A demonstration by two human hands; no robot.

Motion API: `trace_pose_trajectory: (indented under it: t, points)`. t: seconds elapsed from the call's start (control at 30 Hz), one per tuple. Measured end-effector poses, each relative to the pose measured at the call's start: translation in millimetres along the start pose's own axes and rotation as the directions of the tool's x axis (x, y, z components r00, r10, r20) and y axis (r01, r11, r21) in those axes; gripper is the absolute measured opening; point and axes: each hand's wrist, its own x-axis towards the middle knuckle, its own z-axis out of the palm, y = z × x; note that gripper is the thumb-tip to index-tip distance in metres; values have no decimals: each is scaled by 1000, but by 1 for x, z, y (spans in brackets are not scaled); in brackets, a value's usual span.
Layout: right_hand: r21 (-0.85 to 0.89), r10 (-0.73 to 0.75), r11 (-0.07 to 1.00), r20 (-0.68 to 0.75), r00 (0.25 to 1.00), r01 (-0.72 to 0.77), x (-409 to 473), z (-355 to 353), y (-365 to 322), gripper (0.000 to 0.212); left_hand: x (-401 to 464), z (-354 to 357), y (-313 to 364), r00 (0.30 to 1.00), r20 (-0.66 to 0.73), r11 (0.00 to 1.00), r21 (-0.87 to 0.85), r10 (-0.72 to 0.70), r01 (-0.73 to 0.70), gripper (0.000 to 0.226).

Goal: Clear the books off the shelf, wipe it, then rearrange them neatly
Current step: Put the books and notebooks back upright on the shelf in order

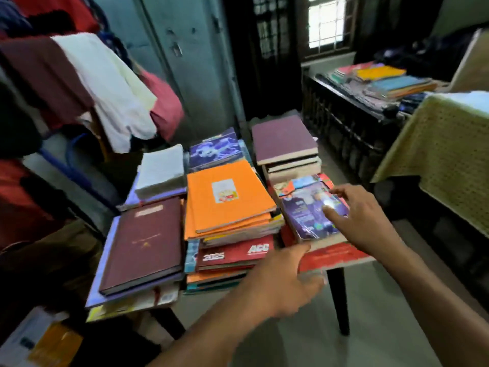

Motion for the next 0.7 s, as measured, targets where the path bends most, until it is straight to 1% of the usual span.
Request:
trace_pose_trajectory:
  t: [0.07,0.1,0.17,0.23,0.3,0.37,0.4,0.47,0.5,0.53,0.6,0.63,0.7]
  points:
    - [-110,93,991,115,989,-80,-6,14,24,75,8,14,-1,999,19,999,8,-33,33,76]
    - [-142,140,983,172,975,-117,-8,19,29,80,12,19,-2,998,25,998,-26,-60,61,85]
    - [-122,196,978,247,949,-170,-8,21,31,80,17,22,-4,991,35,980,-150,-125,129,93]
    - [-79,202,979,239,950,-189,-6,21,29,77,20,24,-5,982,48,941,-282,-182,188,96]
    - [-64,184,982,195,963,-175,-8,21,26,72,20,26,-5,980,40,902,-383,-197,197,98]
    - [-13,186,982,153,971,-187,-14,19,23,66,16,27,-4,977,74,867,-452,-199,211,104]
    - [52,191,979,112,975,-197,-17,19,23,61,12,29,-5,975,89,848,-482,-202,219,109]
    - [271,200,944,-19,980,-188,-19,11,20,43,6,32,-5,979,86,825,-529,-183,201,122]
    - [374,204,914,-87,975,-158,-18,4,15,34,3,33,-4,983,87,816,-549,-163,183,128]
    - [424,192,899,-154,969,-111,-14,-6,8,28,0,34,1,986,94,803,-573,-135,165,131]
    - [406,123,914,-250,960,-12,-6,-25,-10,23,-4,34,13,993,94,781,-613,-76,118,127]
    - [373,75,927,-282,956,37,0,-33,-21,22,-5,34,20,996,85,774,-628,-41,86,120]
    - [294,-36,945,-336,941,141,8,-50,-47,20,-8,29,37,998,50,791,-612,41,-2,102]
